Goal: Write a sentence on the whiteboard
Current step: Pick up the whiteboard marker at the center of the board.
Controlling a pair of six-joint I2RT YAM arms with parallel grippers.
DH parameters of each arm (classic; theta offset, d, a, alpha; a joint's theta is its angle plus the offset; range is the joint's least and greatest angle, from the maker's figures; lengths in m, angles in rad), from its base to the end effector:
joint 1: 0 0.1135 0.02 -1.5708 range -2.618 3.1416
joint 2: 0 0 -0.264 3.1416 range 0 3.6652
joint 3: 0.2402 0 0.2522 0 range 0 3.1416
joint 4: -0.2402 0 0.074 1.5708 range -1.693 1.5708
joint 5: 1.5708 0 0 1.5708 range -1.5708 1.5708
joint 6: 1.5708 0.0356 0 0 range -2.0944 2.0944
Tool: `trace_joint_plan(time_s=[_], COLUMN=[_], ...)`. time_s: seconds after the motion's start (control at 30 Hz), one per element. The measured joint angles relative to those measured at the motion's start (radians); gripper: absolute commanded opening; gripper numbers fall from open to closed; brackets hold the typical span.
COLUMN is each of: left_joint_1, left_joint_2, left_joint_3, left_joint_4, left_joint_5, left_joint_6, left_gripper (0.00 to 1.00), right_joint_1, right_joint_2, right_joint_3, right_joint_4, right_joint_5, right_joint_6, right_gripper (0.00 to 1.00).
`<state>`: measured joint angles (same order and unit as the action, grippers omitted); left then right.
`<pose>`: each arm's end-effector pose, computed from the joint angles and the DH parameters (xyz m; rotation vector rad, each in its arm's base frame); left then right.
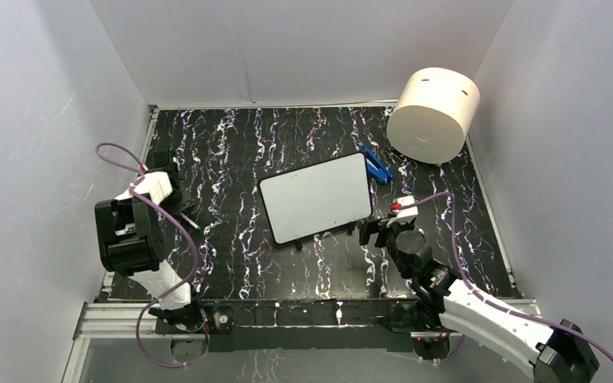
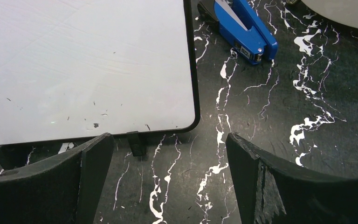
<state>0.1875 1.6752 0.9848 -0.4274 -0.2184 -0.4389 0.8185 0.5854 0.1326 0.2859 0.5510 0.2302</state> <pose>0.3151 0.0676 0.1685 -0.8829 2.5083 0.2123 0.1157 0.0963 0.1888 -0.1024 1.7189 0.2992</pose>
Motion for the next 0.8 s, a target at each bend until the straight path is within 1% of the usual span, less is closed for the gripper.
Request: trace_joint_plan(time_s=[0.17,0.37,0.6,0.8], left_joint_1=[0.02,0.025,0.029,0.029], left_joint_2=[0.009,0.042,0.043,0.003], left_joint_3=[0.008,0.047,0.051,0.016], left_joint_4=[0.0,-0.019,-0.025,-0.015], left_joint_5=[0.016,0.064,0.1,0.222], left_joint_6=[0.005,0.023,0.027,0.016], left_gripper=[0.2,0.01,0.0,0.0], right_joint_1=[0.0,0.0,0.0,0.0], right_joint_2=[0.012,0.01,0.01,0.035], right_joint_3=[0.0,0.0,0.0,0.001], right_joint_4=[0.0,0.0,0.002,0.009], right_joint_5=[0.0,-0.001,-0.016,-0.081], right_joint_6=[0.0,0.0,0.0,0.003], right_gripper=[0.99,0.99,0.99,0.99])
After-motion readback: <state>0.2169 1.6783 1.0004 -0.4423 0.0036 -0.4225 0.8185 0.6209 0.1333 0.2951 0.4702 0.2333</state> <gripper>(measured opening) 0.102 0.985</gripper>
